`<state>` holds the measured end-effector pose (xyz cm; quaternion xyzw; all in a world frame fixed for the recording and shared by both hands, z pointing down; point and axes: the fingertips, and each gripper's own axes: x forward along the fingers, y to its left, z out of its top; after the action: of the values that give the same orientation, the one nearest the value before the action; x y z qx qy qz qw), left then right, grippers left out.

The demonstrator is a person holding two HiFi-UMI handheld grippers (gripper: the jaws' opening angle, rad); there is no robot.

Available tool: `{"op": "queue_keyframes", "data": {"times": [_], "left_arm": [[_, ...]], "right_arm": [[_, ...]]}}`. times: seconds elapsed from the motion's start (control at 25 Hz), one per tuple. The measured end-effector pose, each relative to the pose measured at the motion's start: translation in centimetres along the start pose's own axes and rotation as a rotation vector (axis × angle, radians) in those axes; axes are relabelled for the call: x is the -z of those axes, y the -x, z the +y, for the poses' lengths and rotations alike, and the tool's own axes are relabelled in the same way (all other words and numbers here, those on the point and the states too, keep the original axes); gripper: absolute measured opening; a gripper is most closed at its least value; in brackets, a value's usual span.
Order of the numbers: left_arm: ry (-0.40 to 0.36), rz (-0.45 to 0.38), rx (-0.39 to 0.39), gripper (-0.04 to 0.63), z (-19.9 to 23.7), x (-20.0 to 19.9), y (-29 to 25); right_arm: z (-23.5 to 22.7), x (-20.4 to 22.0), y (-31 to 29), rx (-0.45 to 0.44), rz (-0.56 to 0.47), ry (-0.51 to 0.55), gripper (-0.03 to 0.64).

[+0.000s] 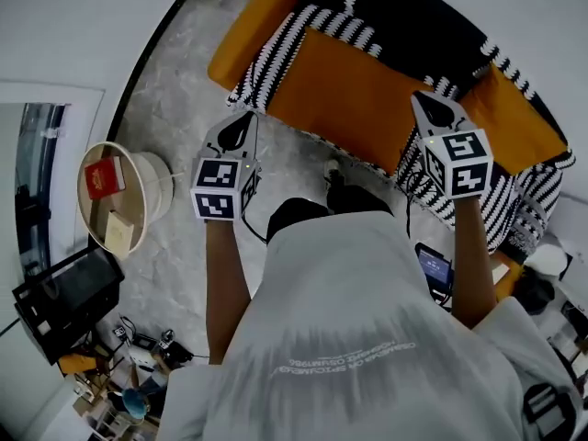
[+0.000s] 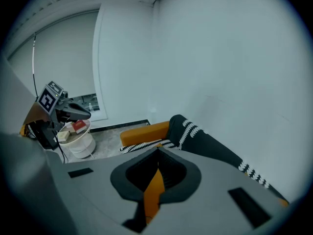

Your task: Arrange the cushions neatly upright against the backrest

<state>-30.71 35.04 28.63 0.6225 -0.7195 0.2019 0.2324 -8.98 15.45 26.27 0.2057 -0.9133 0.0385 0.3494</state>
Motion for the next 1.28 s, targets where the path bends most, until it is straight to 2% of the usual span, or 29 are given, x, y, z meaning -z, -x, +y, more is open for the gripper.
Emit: {"op": "queue_keyframes", "data": {"times": [0.12, 0.2, 0.44, 0.6, 0.76, 0.96, 1.12, 1.28], "left_arm": [[-0.047, 0.02, 0.067, 0.014, 0.9, -0.9, -1.6], [-0.076, 0.044, 0.119, 0.015, 1.5, -0.6, -2.5], [-0.102, 0.115, 0.263, 0.017, 3.3, 1.7, -5.6], [-0.125, 0.153, 0.323, 0.018, 4.7, 3.1, -7.6], [-0.168, 0.212, 0.376, 0.018, 5.8, 5.2, -9.2], [-0.217, 0.273, 0.395, 0.032, 6.1, 7.6, -12.3], [-0.212, 0.316, 0.382, 0.055, 5.4, 10.4, -15.4], [-0.217, 0.381, 0.368, 0.071, 7.0, 13.5, -18.3]], "right_arm": [[-0.1, 0.1, 0.4, 0.055, 0.031, -0.032, 0.003], [0.1, 0.7, 0.6, 0.092, 0.048, -0.089, 0.003], [-0.3, 3.6, 1.1, 0.25, 0.099, -0.244, 0.003], [-0.3, 6.2, 2.3, 0.339, 0.125, -0.309, 0.003], [1.7, 8.9, 2.4, 0.376, 0.175, -0.346, 0.003], [2.9, 13.2, 1.3, 0.391, 0.231, -0.405, 0.005], [2.2, 18.8, 0.4, 0.392, 0.291, -0.464, 0.005], [1.9, 23.4, -1.7, 0.408, 0.347, -0.525, 0.005]]}}
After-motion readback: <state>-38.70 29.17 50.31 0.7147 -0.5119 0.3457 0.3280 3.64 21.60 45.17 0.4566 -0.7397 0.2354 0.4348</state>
